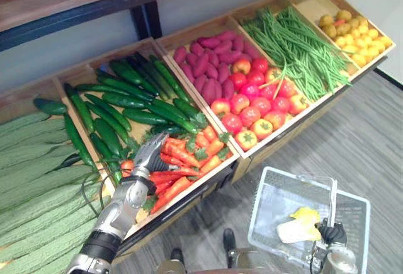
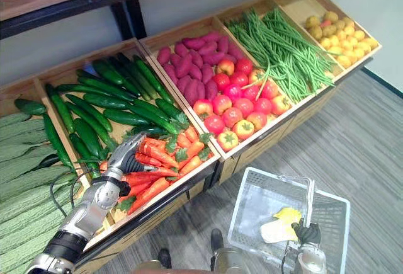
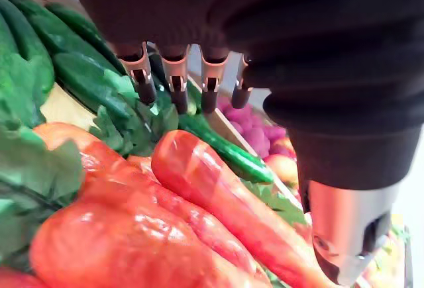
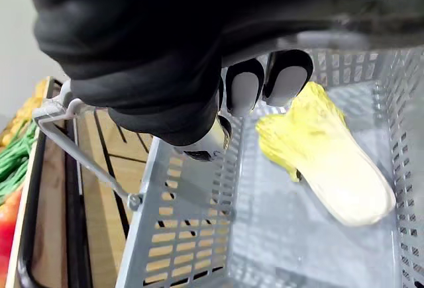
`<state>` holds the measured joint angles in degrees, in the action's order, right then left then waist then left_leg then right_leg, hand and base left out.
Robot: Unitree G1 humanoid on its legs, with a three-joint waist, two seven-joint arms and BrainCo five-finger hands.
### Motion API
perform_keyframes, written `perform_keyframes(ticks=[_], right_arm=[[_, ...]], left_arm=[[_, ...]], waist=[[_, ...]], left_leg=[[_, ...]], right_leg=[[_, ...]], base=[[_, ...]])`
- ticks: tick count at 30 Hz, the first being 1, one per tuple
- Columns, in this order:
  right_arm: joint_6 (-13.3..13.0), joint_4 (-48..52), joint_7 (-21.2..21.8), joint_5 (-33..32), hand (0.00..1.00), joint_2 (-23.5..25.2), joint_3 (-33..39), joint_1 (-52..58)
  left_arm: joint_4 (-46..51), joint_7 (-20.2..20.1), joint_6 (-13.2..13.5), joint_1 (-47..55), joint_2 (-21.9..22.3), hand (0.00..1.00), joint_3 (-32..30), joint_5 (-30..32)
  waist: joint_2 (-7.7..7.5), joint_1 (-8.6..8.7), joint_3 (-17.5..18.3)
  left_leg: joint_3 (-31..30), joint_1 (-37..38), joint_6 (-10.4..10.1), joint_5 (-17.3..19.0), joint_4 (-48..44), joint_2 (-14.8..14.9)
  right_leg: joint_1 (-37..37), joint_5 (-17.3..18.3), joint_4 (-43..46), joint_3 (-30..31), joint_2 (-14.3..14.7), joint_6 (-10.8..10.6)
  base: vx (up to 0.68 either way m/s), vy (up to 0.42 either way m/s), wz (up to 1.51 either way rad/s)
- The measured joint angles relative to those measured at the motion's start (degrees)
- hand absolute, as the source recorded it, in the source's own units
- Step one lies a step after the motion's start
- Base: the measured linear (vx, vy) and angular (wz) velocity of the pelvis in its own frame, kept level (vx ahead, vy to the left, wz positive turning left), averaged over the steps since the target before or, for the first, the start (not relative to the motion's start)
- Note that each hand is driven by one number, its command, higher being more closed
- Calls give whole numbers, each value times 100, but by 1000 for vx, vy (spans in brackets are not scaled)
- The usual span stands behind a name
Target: Pick vegetable in the basket
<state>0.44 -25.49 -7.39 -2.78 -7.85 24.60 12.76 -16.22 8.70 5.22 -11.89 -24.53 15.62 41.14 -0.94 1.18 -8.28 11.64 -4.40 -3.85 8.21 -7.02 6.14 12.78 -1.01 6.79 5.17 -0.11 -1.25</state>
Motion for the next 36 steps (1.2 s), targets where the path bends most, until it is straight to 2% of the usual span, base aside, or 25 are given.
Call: perform_keyframes(ticks=[3,8,9,15,24,26,30,33,34,36], right_arm=[[0,63,0,-1,100,-18,0,-6],[-1,295,1,-13,100,-88,-15,-26],[-1,300,2,-13,100,-97,-24,-32],[-13,448,3,-17,100,-170,-95,-70],[-14,448,6,-120,100,-182,-98,-111],[-13,448,5,-116,100,-182,-102,-99],[-13,447,0,-115,100,-157,-106,-64],[-13,437,-3,-115,100,-125,-112,-39],[-13,434,-10,-116,100,-90,-112,-39],[-13,431,-12,-116,100,7,-112,-39]], left_arm=[[-168,5,-4,-190,2,0,124,9],[-472,8,-41,-563,45,0,453,562],[-516,8,-42,-594,52,100,467,617],[-708,57,-36,-901,83,100,531,932],[-1114,20,-161,-1116,82,100,558,896],[-984,60,-259,-995,83,100,280,800],[-301,407,-507,-710,79,100,-571,669],[267,624,-615,-466,82,100,-914,628],[921,829,-632,-116,200,100,-1209,461],[1214,939,-631,120,403,100,-1390,337]], waist=[[8,16,-36],[39,20,-238],[41,24,-240],[61,24,-348],[102,101,-440],[129,110,-477],[142,109,-527],[144,103,-527],[144,97,-527],[146,97,-525]], left_leg=[[46,-152,6,6,-80,3],[132,-234,34,123,-239,58],[134,-257,36,144,-276,64],[153,-322,43,181,-346,70],[183,-269,43,181,-310,67],[182,-194,43,180,-299,70],[122,-166,46,178,-286,61],[95,-58,44,175,-266,61],[64,13,37,151,-169,-15],[38,93,33,147,-140,-17]], right_leg=[[158,-26,10,33,-1,-3],[189,-44,15,103,-2,-16],[194,-44,15,105,0,-17],[243,-48,23,117,-2,-24],[218,-46,24,134,0,-27],[163,-43,23,135,8,-31],[125,-38,23,128,7,-37],[7,-36,6,115,10,-38],[-32,-33,-5,119,-8,-44],[-118,-32,-17,111,-4,-45]], base=[[-5,8,-6],[-12,19,-8],[0,0,0],[-2,3,-1],[-1,3,-1],[0,0,0],[-4,2,1],[-4,16,4],[-19,38,4],[-17,32,6]])
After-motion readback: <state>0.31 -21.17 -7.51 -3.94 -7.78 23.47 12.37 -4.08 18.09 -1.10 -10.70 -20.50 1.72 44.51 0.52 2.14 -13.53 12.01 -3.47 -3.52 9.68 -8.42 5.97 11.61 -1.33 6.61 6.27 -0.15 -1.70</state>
